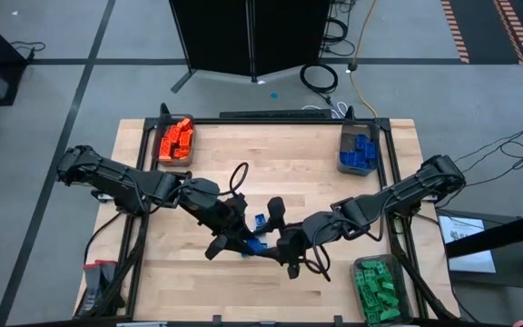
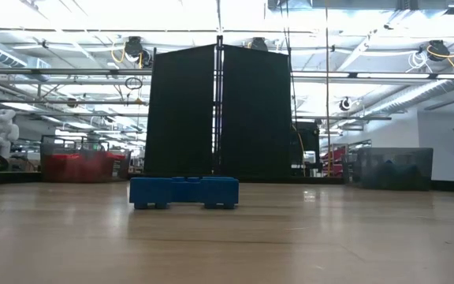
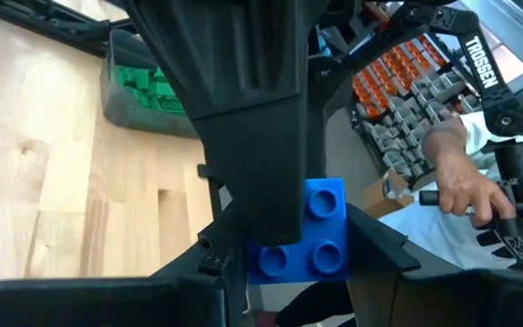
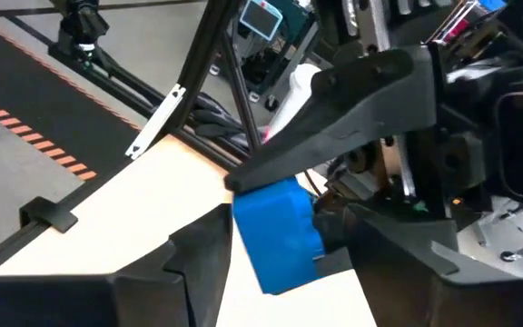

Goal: Sort blocks
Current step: Put the blue game piece into the top right black bin

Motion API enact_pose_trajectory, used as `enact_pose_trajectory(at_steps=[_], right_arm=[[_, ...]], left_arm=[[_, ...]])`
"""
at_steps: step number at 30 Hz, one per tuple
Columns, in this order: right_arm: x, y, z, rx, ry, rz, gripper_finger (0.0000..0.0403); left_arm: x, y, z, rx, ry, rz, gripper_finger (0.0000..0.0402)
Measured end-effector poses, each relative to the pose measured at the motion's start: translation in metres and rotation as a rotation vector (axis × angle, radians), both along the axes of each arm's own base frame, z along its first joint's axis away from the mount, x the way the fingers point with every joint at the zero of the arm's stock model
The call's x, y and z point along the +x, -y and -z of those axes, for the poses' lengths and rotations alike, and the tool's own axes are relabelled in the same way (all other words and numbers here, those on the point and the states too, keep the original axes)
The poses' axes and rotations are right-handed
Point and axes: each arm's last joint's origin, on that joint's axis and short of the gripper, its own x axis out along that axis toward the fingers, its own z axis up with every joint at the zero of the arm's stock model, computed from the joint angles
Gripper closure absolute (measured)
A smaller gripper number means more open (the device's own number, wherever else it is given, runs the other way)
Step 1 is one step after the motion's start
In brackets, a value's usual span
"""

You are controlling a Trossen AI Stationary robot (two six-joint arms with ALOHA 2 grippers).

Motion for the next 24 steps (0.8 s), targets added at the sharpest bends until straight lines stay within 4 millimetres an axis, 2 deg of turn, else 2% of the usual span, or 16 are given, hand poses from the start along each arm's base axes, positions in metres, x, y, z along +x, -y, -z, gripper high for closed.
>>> enact_pose_trajectory(at_steps=[6,12,18,20,24], right_arm=[[0.0018,0.0005,0.0019,-0.024,0.003,0.023,0.0232],[0.0045,-0.0010,0.0062,-0.091,0.001,-0.002,0.0319],[0.0043,-0.0019,0.0067,-0.109,0.002,-0.009,0.0324],[0.0043,-0.0020,0.0067,-0.097,-0.001,-0.004,0.0324],[0.0038,-0.0026,0.0080,-0.063,-0.017,0.013,0.0324]], left_arm=[[0.0000,0.0000,-0.0001,0.000,0.001,0.000,0.0274],[-0.0003,0.0002,0.0007,-0.005,-0.008,0.009,0.0274],[-0.0001,0.0001,0.0010,-0.004,-0.010,0.004,0.0274],[0.0000,0.0002,0.0009,-0.002,-0.008,-0.002,0.0252],[0.0003,-0.0005,0.0006,0.005,-0.002,-0.019,0.0174]])
